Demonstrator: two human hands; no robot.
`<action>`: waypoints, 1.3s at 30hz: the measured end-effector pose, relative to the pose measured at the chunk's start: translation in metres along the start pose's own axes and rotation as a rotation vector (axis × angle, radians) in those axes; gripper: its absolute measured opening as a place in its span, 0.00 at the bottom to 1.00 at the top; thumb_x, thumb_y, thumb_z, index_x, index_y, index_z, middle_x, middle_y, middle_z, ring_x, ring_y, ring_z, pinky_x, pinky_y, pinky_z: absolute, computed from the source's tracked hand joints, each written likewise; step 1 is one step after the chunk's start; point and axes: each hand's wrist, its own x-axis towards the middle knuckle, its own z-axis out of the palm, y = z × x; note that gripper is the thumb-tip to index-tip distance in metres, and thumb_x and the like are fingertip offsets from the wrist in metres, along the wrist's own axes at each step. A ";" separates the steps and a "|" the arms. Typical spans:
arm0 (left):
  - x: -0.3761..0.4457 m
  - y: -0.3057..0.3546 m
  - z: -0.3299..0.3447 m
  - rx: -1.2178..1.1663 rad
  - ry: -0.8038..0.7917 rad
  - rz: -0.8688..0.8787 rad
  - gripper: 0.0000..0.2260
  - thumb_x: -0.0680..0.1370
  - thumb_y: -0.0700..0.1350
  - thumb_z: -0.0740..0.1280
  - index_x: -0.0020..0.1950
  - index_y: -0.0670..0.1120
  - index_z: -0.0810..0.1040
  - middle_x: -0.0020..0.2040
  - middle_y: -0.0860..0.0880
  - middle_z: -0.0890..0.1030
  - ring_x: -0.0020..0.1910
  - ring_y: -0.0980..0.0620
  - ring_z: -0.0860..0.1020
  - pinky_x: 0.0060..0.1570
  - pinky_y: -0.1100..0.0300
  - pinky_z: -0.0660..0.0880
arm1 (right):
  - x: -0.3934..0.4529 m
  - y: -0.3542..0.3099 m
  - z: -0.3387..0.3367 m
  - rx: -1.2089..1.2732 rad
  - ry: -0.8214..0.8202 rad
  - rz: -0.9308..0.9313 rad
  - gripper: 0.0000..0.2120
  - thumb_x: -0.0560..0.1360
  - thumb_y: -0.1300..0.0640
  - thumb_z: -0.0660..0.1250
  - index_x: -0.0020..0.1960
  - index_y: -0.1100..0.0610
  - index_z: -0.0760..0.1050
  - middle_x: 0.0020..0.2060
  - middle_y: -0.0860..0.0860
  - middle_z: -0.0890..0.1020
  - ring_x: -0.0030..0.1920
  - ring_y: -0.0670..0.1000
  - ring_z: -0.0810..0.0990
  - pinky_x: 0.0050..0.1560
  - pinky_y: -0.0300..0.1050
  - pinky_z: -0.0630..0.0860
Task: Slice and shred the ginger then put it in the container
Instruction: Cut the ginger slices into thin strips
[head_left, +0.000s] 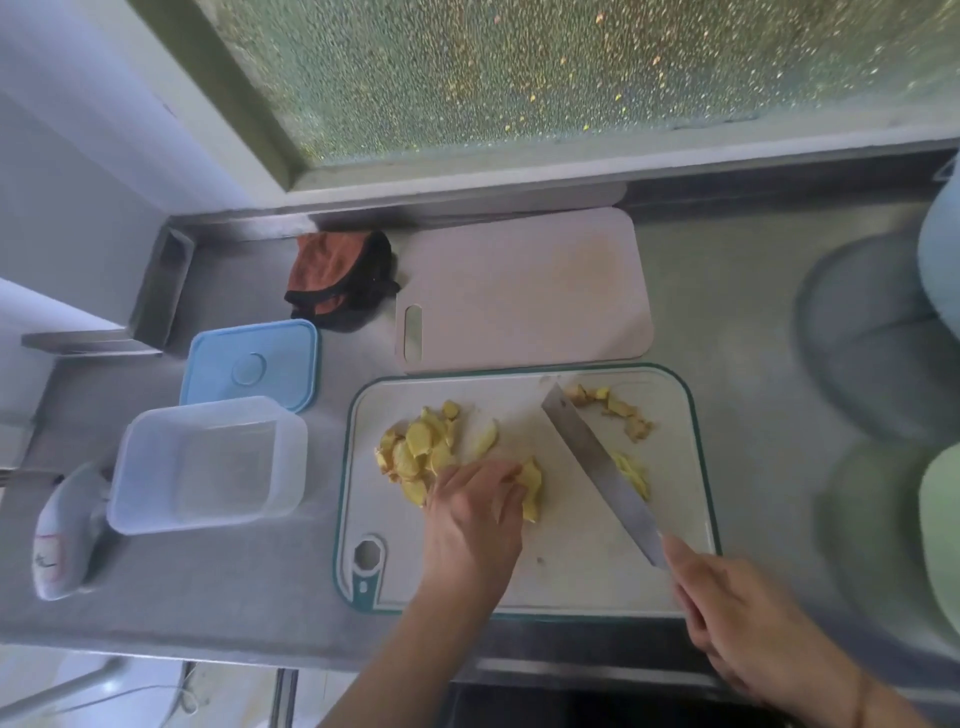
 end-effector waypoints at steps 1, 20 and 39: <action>-0.002 0.001 0.003 -0.001 0.014 -0.014 0.11 0.68 0.32 0.78 0.46 0.45 0.85 0.42 0.52 0.85 0.41 0.54 0.80 0.47 0.58 0.77 | 0.002 0.000 -0.001 0.006 -0.011 -0.001 0.25 0.72 0.36 0.52 0.30 0.56 0.63 0.17 0.48 0.65 0.16 0.42 0.63 0.19 0.30 0.59; -0.017 0.010 0.023 0.188 -0.041 0.450 0.04 0.78 0.43 0.72 0.45 0.44 0.85 0.52 0.47 0.84 0.51 0.45 0.79 0.46 0.51 0.73 | 0.006 0.002 0.010 -0.349 0.057 -0.220 0.29 0.65 0.23 0.40 0.33 0.44 0.68 0.24 0.45 0.73 0.27 0.47 0.71 0.28 0.39 0.62; -0.018 0.004 0.016 0.105 -0.149 0.521 0.05 0.76 0.35 0.74 0.51 0.39 0.86 0.53 0.43 0.84 0.56 0.42 0.82 0.52 0.52 0.77 | 0.000 -0.001 0.007 -0.420 0.001 -0.180 0.36 0.64 0.23 0.38 0.31 0.54 0.64 0.30 0.41 0.77 0.31 0.46 0.74 0.30 0.40 0.65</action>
